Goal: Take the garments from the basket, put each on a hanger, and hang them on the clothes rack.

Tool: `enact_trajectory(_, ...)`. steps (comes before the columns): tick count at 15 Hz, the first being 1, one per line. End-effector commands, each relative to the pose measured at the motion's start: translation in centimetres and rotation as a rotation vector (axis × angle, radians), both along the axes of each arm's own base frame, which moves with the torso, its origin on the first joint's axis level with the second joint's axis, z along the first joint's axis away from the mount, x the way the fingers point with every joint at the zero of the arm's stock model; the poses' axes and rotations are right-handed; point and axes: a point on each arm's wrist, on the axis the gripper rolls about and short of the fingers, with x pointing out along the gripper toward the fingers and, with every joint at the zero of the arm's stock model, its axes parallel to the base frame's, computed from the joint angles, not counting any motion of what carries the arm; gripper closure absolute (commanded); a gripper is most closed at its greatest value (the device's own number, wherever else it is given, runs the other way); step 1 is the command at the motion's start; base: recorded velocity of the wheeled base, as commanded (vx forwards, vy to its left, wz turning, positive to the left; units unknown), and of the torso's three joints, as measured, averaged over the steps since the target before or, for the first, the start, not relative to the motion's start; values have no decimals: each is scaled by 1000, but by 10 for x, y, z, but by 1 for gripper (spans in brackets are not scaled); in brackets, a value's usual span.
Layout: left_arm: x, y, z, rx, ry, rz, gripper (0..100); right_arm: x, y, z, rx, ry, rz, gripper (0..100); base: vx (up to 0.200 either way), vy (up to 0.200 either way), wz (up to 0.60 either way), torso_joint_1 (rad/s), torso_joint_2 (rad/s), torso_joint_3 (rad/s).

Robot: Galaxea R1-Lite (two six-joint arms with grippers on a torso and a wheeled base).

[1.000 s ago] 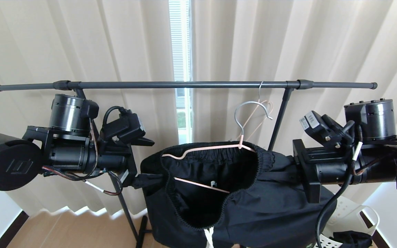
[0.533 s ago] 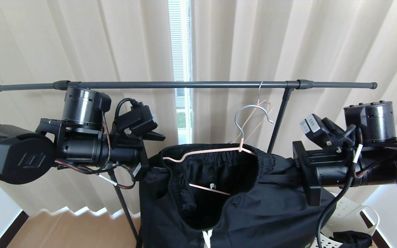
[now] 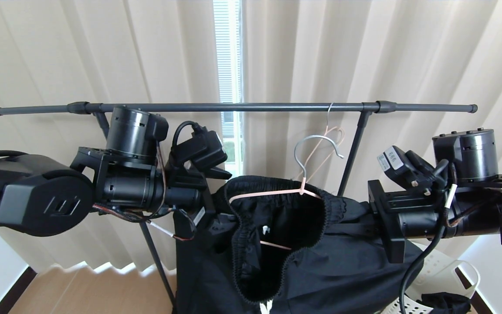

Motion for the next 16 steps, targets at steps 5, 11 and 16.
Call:
enact_trajectory(5,-5,-14,-10,17,30,-46,0,-3,-1,3,22,-5,31,100,0,0,0,0,0,0)
enact_trajectory(11,-8,-13,-14,26,40,-48,100,-3,0,3,21,-4,31,100,0,0,0,0,0,0)
enact_trajectory(16,-16,-8,-5,13,18,-47,100,-1,0,1,15,1,28,100,0,0,0,0,0,0)
